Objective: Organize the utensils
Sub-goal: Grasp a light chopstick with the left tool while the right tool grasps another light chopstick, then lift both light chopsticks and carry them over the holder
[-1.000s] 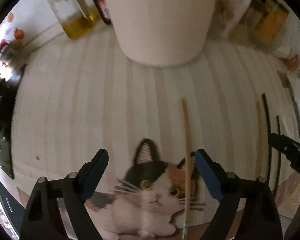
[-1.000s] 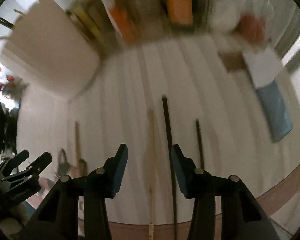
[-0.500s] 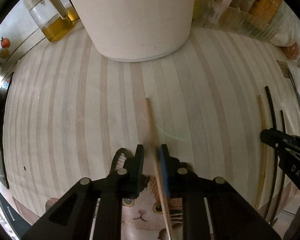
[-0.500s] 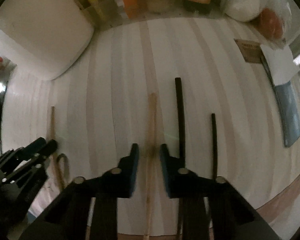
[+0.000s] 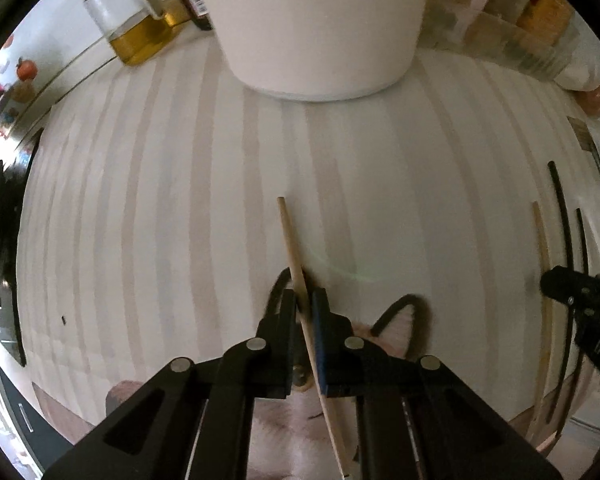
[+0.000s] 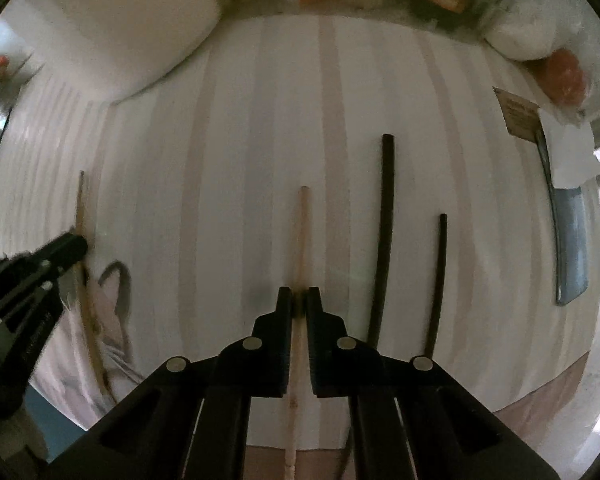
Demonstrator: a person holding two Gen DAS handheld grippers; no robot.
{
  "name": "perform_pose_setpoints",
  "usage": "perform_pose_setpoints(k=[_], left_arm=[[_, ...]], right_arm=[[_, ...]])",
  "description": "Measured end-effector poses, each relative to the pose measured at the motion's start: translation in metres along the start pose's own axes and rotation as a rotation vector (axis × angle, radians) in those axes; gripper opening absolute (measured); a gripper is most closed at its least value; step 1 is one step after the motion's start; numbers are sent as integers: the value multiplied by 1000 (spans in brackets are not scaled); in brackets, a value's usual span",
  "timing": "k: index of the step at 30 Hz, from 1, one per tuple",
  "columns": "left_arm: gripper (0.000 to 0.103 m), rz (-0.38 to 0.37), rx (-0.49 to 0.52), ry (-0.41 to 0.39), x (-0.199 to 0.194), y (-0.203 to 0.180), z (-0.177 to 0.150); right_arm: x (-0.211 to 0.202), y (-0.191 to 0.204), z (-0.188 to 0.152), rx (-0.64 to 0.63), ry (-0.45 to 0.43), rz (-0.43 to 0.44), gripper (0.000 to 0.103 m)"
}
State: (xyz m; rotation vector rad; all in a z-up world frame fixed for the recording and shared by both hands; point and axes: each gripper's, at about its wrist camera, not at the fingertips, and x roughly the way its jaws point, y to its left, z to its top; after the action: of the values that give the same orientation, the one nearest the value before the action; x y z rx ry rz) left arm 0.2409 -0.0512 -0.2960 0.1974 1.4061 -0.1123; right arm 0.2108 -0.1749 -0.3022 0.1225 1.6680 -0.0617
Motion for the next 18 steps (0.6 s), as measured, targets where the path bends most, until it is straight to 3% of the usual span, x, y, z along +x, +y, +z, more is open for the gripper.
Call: perform_pose_setpoints(k=[8, 18], left_arm=[[6, -7, -2, 0, 1, 14, 5], [6, -9, 3, 0, 3, 18, 7]], right_arm=[[11, 8, 25, -31, 54, -7, 7], [10, 27, 24, -41, 47, -33, 7]])
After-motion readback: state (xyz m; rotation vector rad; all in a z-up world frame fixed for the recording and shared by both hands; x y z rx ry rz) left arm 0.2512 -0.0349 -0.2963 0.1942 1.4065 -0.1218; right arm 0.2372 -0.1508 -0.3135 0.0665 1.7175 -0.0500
